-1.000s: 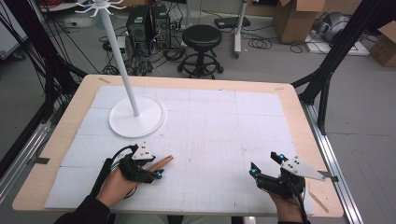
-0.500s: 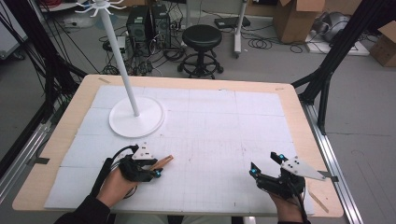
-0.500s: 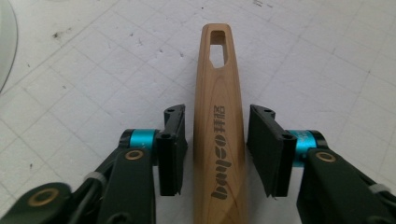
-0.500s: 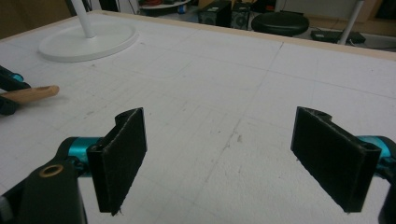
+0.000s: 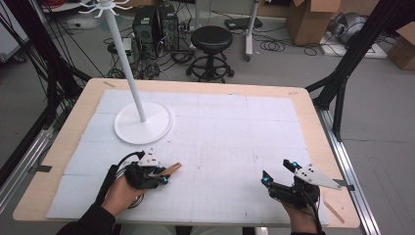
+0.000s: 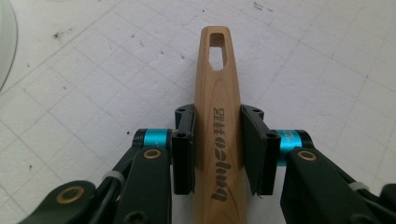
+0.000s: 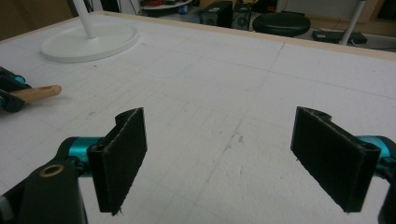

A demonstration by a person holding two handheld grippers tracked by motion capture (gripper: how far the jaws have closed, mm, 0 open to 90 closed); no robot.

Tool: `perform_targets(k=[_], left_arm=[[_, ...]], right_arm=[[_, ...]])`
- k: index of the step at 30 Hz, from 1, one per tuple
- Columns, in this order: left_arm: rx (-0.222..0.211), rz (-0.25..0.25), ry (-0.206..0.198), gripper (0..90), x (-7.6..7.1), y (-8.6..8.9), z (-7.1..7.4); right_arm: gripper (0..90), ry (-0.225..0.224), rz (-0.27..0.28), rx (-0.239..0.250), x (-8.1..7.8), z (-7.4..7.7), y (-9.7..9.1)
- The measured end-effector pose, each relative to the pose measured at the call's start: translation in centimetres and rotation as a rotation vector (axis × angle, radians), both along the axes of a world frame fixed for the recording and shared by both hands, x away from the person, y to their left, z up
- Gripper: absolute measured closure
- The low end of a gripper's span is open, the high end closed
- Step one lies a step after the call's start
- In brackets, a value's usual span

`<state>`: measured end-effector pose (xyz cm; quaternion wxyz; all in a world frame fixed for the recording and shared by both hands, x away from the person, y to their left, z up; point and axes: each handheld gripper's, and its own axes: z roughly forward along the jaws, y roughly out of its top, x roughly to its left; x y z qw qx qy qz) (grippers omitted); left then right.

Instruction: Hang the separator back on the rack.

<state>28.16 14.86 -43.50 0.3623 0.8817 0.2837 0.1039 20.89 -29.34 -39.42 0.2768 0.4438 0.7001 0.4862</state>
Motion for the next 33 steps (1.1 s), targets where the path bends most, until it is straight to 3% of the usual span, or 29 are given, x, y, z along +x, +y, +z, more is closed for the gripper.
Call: perform_targets(k=[7,14,18,23,27,28,29,33], left_arm=[[-0.108,0.028,-0.034,67.3,-0.2,0.9,1.4],[-0.187,0.028,-0.081,67.4,-0.7,1.5,3.1],[-0.280,0.022,-0.088,67.4,-1.2,1.8,4.3],[-0.423,-0.019,-0.096,67.3,-1.9,2.5,5.6],[-0.528,-0.063,-0.110,67.3,-2.2,2.8,6.1],[-0.564,-0.082,-0.117,67.3,-2.4,2.9,6.2],[-0.564,-0.082,-0.117,67.3,-2.4,2.9,6.2],[-0.613,-0.126,-0.124,67.3,-2.8,2.8,6.4]], right_arm=[[17.3,-0.003,0.004,0.005,0.0,0.0,0.0],[17.4,-0.001,0.023,0.015,0.0,0.0,0.0],[17.3,-0.003,0.043,0.035,0.0,0.1,0.2],[17.5,-0.021,0.112,0.060,-0.1,0.7,0.8],[17.5,-0.051,0.200,0.089,-0.1,1.2,1.6],[17.5,-0.051,0.246,0.114,-0.2,1.4,2.0],[17.5,-0.051,0.246,0.114,-0.2,1.4,2.0],[17.5,-0.079,0.351,0.188,-0.2,1.9,2.7]])
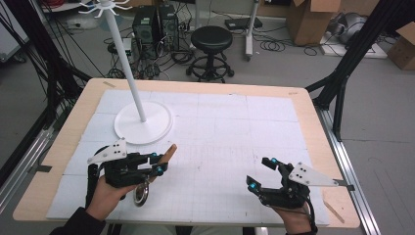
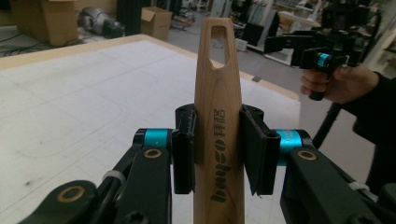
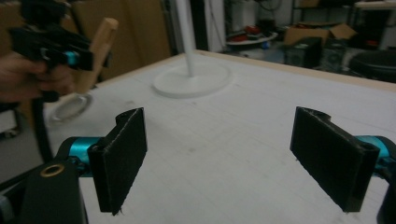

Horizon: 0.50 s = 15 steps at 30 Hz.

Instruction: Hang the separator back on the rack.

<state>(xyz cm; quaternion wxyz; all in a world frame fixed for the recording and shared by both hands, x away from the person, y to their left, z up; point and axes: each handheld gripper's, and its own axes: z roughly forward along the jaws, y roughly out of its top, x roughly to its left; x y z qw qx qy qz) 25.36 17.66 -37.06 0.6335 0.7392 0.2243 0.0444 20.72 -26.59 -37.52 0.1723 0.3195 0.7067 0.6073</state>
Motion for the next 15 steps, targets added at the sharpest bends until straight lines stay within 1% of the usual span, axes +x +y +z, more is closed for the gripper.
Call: perform_targets(k=[1,2,3,4,5,6,7,8,9,11,12,14,15], left_arm=[[-0.007,-0.010,-0.004,67.3,-0.1,-0.1,0.0],[-0.014,-0.021,-0.014,67.3,-0.2,-0.2,0.1],[-0.015,-0.029,-0.020,67.3,-0.3,-0.3,0.1],[-0.013,-0.039,-0.031,67.3,-0.5,-0.4,0.2],[-0.016,-0.048,-0.039,67.3,-0.6,-0.5,0.2],[-0.018,-0.054,-0.045,67.3,-0.7,-0.6,0.2],[-0.020,-0.064,-0.051,67.3,-0.8,-0.7,0.3],[-0.029,-0.078,-0.059,67.3,-1.0,-0.9,0.3],[-0.029,-0.078,-0.059,67.3,-1.0,-0.9,0.3],[-0.044,-0.097,-0.062,67.3,-1.3,-1.3,0.4],[-0.044,-0.097,-0.062,67.3,-1.3,-1.3,0.4],[-0.051,-0.113,-0.061,67.2,-1.5,-1.5,0.4],[-0.051,-0.122,-0.064,67.3,-1.6,-1.7,0.5]], right_arm=[[17.5,-0.003,0.028,0.015,0.1,0.1,0.3],[17.7,-0.001,0.080,0.032,0.1,0.4,1.0],[17.7,-0.001,0.080,0.032,0.1,0.4,1.0],[17.7,0.001,0.093,0.035,0.2,0.4,1.3],[17.8,0.006,0.135,0.035,0.3,0.6,2.2],[17.9,0.005,0.151,0.034,0.4,0.7,2.5],[17.9,0.005,0.151,0.034,0.4,0.7,2.5],[20.2,0.019,0.203,0.063,0.6,1.0,3.3],[21.4,0.021,0.223,0.073,0.6,1.1,3.6],[22.5,0.019,0.267,0.092,0.8,1.5,4.4],[22.5,0.019,0.267,0.092,0.8,1.5,4.4],[24.1,0.019,0.312,0.114,1.1,1.9,5.4],[24.7,0.019,0.325,0.114,1.3,2.1,5.7]])
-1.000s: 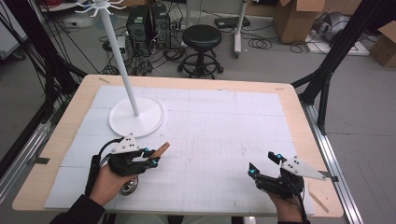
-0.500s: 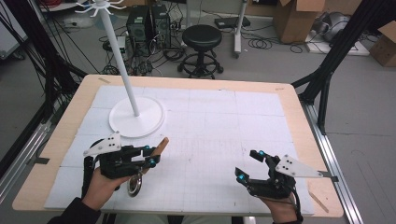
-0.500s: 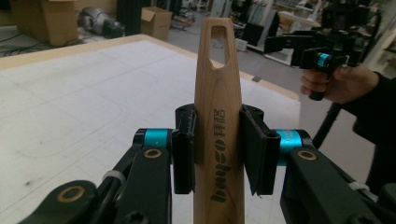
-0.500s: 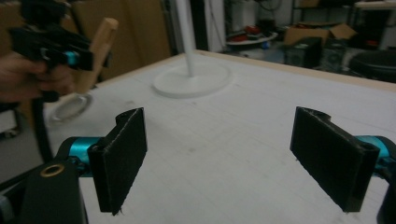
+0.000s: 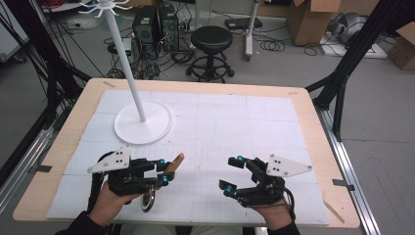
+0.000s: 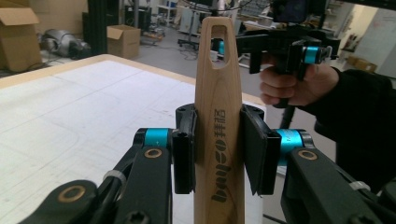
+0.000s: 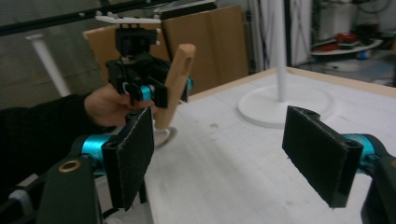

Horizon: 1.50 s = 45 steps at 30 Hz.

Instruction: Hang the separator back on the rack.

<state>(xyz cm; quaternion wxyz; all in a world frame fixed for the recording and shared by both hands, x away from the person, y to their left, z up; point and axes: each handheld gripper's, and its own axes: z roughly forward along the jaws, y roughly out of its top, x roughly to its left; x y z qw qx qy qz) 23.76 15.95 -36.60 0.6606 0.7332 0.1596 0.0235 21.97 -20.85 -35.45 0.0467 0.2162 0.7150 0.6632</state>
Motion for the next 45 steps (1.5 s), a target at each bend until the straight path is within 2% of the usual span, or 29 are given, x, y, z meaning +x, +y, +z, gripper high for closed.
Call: perform_targets(k=[5,8,9,11,13,14,15,20,24,30,35,41,43,44,45], left_arm=[[-0.013,-0.036,-0.005,67.2,-0.5,-0.6,0.2],[-0.019,-0.062,-0.011,67.3,-0.7,-0.9,0.2],[-0.022,-0.072,-0.009,67.2,-0.8,-1.0,0.2],[-0.028,-0.089,-0.007,67.2,-0.8,-1.1,0.1],[-0.034,-0.112,-0.007,67.3,-0.9,-1.3,0.1],[-0.034,-0.112,-0.007,67.2,-0.9,-1.3,0.1],[-0.037,-0.117,-0.006,67.3,-1.0,-1.4,0.2],[-0.034,-0.158,-0.009,67.2,-1.2,-1.7,0.2],[-0.039,-0.181,-0.009,67.2,-1.3,-1.9,0.2],[-0.042,-0.193,-0.017,67.2,-1.3,-1.9,0.2],[-0.048,-0.197,-0.014,67.2,-1.2,-1.8,0.3],[-0.079,-0.201,-0.012,67.0,-1.2,-1.5,0.4],[-0.088,-0.197,-0.011,66.7,-1.2,-1.5,0.4],[-0.086,-0.194,-0.012,63.3,-1.2,-1.5,0.3],[-0.080,-0.175,-0.015,63.3,-1.2,-1.5,0.3]], right_arm=[[29.4,-0.019,0.102,0.005,0.8,0.7,2.8],[32.2,-0.024,0.133,0.014,1.0,1.0,3.6],[36.5,-0.027,0.160,0.028,1.2,1.2,4.1],[38.8,-0.031,0.178,0.032,1.3,1.3,4.4],[45.7,-0.043,0.233,0.054,1.5,1.6,5.2],[45.7,-0.043,0.233,0.054,1.5,1.6,5.2],[48.9,-0.047,0.268,0.070,1.6,1.6,5.7],[53.9,-0.043,0.306,0.073,1.8,1.4,6.5],[64.8,-0.052,0.353,0.068,1.9,1.4,7.1],[69.5,-0.059,0.374,0.070,1.8,1.5,7.1],[70.0,-0.053,0.365,0.077,1.8,1.6,7.2],[70.5,-0.041,0.346,0.063,1.7,2.4,7.7],[70.6,-0.032,0.345,0.057,1.7,2.7,7.9],[70.7,-0.032,0.337,0.045,1.6,2.9,8.2],[70.7,-0.032,0.337,0.045,1.6,2.9,8.2]])
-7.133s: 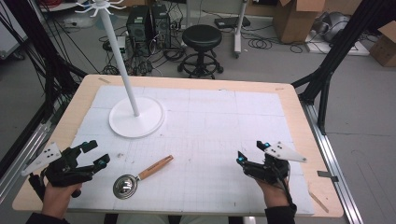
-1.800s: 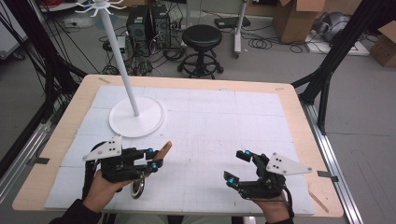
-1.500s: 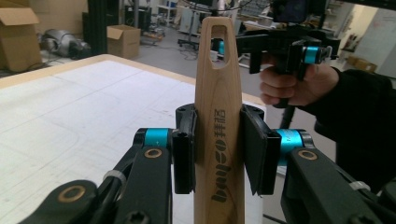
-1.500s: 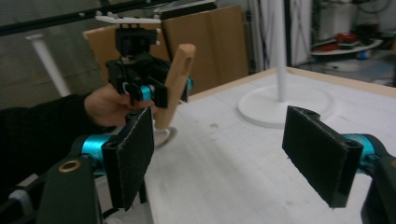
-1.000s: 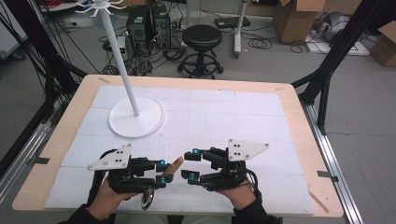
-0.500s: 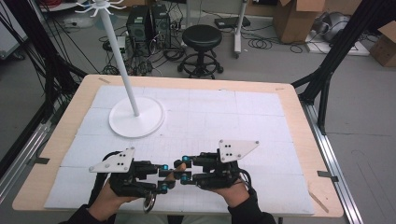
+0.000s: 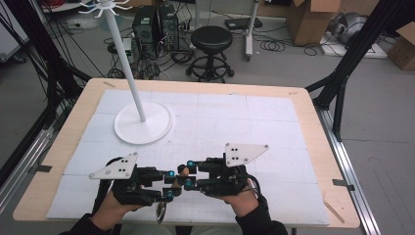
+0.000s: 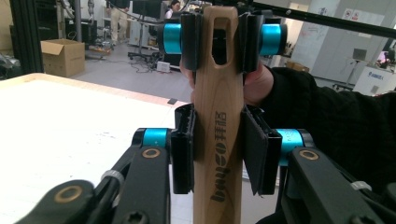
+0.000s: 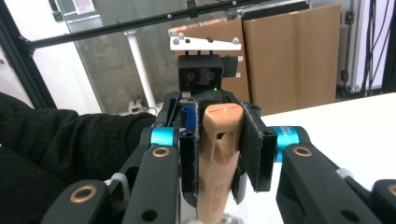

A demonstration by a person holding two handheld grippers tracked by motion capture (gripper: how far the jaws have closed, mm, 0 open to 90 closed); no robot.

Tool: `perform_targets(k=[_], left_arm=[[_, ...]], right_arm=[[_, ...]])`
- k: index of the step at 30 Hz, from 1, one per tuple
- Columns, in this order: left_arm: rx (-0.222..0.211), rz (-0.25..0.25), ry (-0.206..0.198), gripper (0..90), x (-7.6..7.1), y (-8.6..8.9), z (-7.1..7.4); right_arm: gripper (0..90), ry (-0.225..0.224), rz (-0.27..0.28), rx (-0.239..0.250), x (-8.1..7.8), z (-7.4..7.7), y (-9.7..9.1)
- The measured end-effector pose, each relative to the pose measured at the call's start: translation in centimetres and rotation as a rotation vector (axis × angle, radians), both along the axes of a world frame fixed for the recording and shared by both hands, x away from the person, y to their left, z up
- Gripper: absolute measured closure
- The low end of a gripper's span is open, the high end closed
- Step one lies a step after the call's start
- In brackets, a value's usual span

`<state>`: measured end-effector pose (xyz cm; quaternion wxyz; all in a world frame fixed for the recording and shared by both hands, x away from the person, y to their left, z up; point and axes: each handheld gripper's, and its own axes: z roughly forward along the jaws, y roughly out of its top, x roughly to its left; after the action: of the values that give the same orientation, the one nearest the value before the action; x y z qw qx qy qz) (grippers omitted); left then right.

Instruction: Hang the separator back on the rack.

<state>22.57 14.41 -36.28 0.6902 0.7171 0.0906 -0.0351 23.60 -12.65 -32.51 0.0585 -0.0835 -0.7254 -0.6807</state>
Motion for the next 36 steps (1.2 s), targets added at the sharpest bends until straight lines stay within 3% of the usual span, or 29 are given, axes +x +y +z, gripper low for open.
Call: perform_targets(k=[3,11,16,19,22,32,36], left_arm=[[0.017,0.043,0.018,44.0,0.1,-0.1,-0.2],[0.053,0.099,0.017,39.4,0.2,-0.2,-0.6],[0.072,0.125,0.003,39.2,0.1,-0.3,-0.6],[0.071,0.155,-0.002,39.0,0.1,-0.3,-0.5],[0.069,0.179,-0.014,39.0,0.1,-0.2,-0.3],[0.101,0.238,-0.017,42.6,0.0,-0.6,-0.1],[0.111,0.240,-0.017,50.9,0.0,-0.6,0.0]], right_arm=[[70.8,-0.005,-0.027,-0.044,-0.1,0.7,0.5],[71.0,0.009,-0.106,-0.068,-0.1,2.3,0.5],[71.0,-0.008,-0.149,-0.070,0.0,3.2,0.6],[71.0,-0.025,-0.206,-0.086,0.0,4.3,0.9],[71.0,-0.019,-0.237,-0.087,-0.1,4.7,1.2],[71.0,0.002,-0.308,-0.102,-0.5,4.1,2.0],[70.9,0.019,-0.314,-0.091,-0.6,3.8,2.1]])
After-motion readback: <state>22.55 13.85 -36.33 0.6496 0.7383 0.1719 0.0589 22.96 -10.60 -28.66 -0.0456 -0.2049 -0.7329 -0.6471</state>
